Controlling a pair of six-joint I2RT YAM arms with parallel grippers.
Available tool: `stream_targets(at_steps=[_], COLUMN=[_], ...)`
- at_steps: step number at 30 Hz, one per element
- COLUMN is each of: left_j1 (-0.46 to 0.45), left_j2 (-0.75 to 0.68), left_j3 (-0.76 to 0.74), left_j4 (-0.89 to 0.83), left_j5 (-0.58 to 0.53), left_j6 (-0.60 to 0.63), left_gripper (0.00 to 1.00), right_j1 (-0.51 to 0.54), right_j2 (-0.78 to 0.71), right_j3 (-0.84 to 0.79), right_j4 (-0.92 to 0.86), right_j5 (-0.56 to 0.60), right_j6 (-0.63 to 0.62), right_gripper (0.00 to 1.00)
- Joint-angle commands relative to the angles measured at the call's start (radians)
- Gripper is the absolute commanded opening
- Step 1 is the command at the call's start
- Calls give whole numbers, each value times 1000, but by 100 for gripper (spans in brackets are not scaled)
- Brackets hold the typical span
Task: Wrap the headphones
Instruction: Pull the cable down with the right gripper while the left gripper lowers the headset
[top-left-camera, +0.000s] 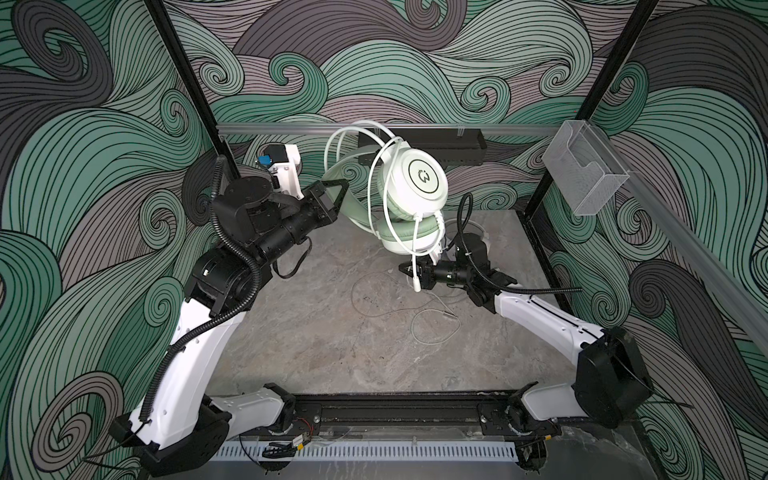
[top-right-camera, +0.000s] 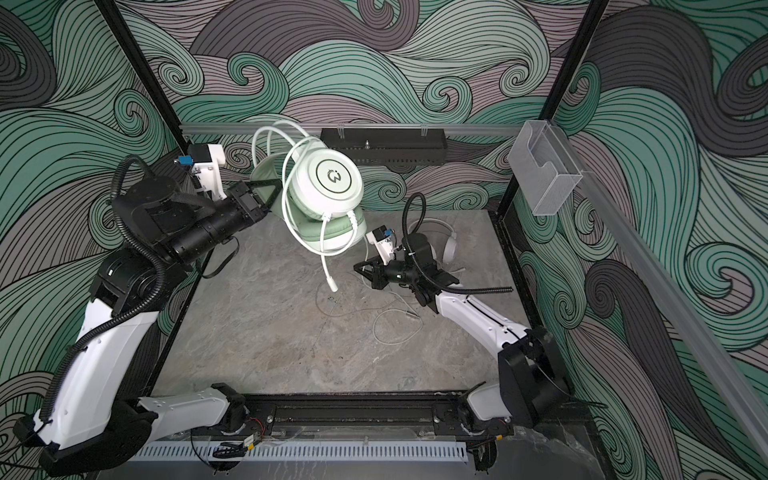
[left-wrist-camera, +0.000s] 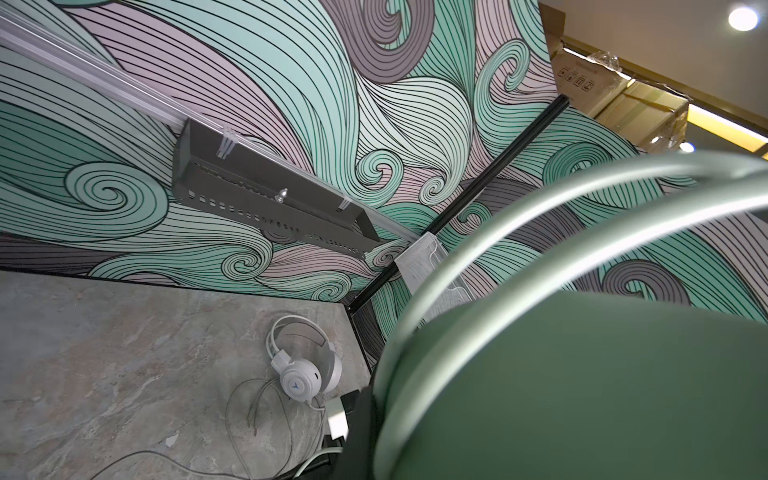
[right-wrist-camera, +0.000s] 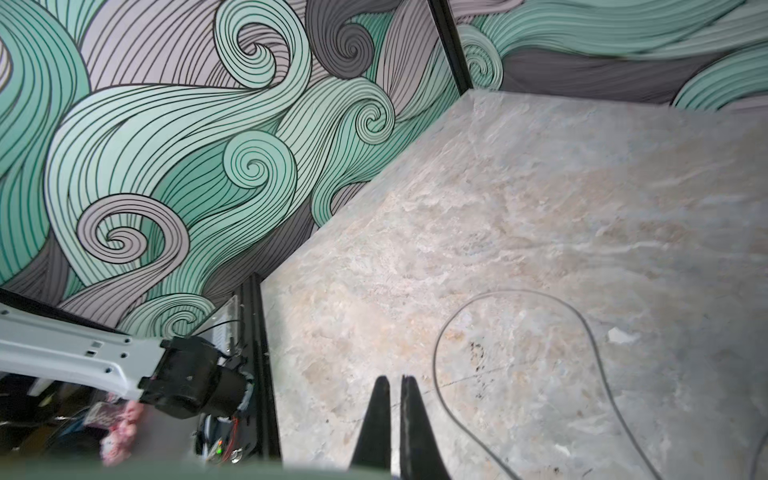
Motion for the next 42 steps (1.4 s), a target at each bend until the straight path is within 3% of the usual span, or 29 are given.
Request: stream_targets(at_steps=[1,18,28,32,42], left_j1=[-1,3,52,52,48], left_j2=[-43,25,90,111,116], left_j3=[-21,-68,-121,-124,-249], left_j4=[109,143,143,119,97], left_j5=[-152,-368,-384,-418,-610], left_j6=[-113,-282,-345,-293,18], left_gripper=[0,0,0,0,0], right_j1=[44,344,505,552,594], right_j2=[-78,-213,-188,-164,-125], right_j3=[2,52,133,185,345], right_j4=[-128,-534,-652,-680,-807], right_j5=[78,460,608,636,700], right_j6=[-84,-334,-438,-470,-485], right_gripper=[0,0,0,0,0])
